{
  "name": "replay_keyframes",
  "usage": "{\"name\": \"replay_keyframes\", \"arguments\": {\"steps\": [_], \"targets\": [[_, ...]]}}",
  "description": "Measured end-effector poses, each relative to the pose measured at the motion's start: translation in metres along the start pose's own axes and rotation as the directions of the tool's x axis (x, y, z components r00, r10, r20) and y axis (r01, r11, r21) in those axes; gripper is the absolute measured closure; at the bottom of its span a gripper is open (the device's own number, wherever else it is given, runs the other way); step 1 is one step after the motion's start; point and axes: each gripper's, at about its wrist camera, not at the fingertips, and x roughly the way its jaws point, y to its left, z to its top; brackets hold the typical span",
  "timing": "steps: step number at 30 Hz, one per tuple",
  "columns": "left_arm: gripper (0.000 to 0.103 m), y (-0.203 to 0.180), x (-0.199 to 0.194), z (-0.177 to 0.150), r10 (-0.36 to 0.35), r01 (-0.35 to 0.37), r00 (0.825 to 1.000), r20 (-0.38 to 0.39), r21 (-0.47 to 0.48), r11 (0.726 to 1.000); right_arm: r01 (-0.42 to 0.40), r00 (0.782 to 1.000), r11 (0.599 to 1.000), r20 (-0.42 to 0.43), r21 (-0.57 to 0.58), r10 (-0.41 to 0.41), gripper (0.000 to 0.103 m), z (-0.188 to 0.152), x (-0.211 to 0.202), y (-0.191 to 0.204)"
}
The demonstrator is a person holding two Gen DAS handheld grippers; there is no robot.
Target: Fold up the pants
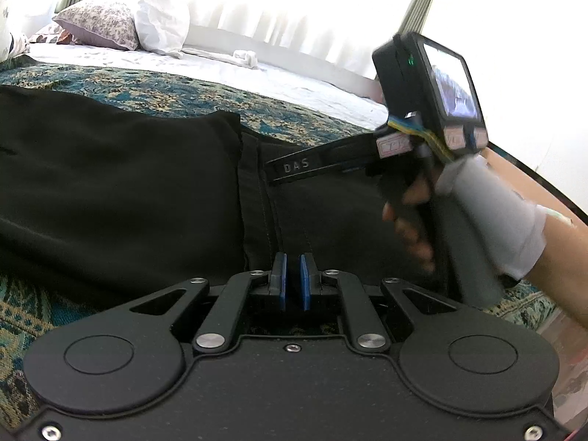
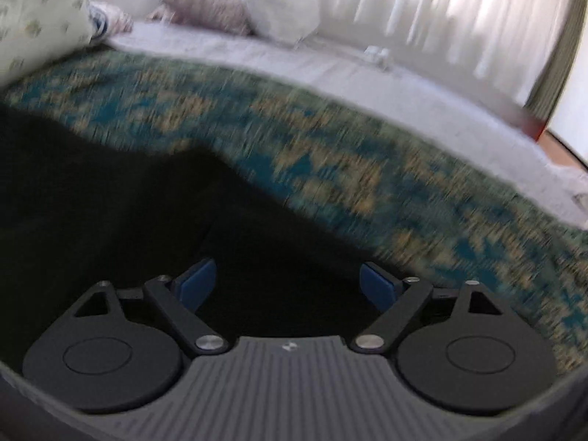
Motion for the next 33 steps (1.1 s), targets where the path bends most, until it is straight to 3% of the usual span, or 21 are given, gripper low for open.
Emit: {"name": "replay_keyframes", "arguments": {"steps": [4,6,8,9,10,12,16,20,26,28,33], "targets": [[0.092,-0.005,0.000,0.003,0.012,-0.012,1.000,-0.010,0.017,1.000,-0.088,0.996,0.980,-0.005,0.180,0.091,0.012,0.001,-0.004,-0.022],[0.091,-0.007,-0.003,0.007,0.013,-0.013,1.000,-0.018,0.029,0.999,-0.094,0.996,0.974,0.027,0.208,0.091,0.012,-0.002,-0.015,-0.030],[0.082,-0.008,-0.007,0.011,0.008,-0.007,1.000,-0.022,0.029,1.000,-0.089,0.995,0.973,0.062,0.212,0.078,0.012,-0.007,-0.029,-0.037],[0.073,-0.008,-0.010,0.012,0.006,-0.006,1.000,-0.019,0.026,1.000,-0.085,0.995,0.972,0.075,0.218,0.071,0.012,-0.009,-0.035,-0.041],[0.056,-0.008,-0.015,0.014,0.009,-0.009,1.000,-0.008,0.026,1.000,-0.082,0.994,0.971,0.090,0.225,0.063,0.012,-0.012,-0.043,-0.046],[0.034,-0.011,-0.024,0.017,0.059,-0.060,0.998,0.025,0.040,0.997,-0.072,0.992,0.969,0.122,0.236,0.044,0.012,-0.020,-0.059,-0.053],[0.022,-0.007,-0.036,0.022,0.124,-0.128,0.990,0.064,0.066,0.990,-0.002,0.986,0.976,0.166,0.217,-0.034,0.011,-0.042,-0.089,-0.058],[0.018,0.011,-0.043,0.027,0.168,-0.170,0.984,0.064,0.024,0.985,0.041,0.974,0.980,0.209,0.196,-0.082,0.010,-0.066,-0.113,-0.048],[0.012,0.038,-0.053,0.029,0.263,-0.264,0.962,0.071,0.008,0.965,0.012,0.970,0.982,0.236,0.190,-0.058,0.005,-0.090,-0.126,-0.018],[0.006,0.048,-0.058,0.030,0.293,-0.295,0.952,0.087,0.006,0.955,0.010,0.970,0.984,0.238,0.176,-0.052,0.001,-0.094,-0.125,-0.003],[0.002,0.078,-0.071,0.032,0.386,-0.386,0.913,0.129,-0.027,0.922,0.032,0.969,0.994,0.239,0.104,-0.056,0.000,-0.096,-0.122,0.042]]}}
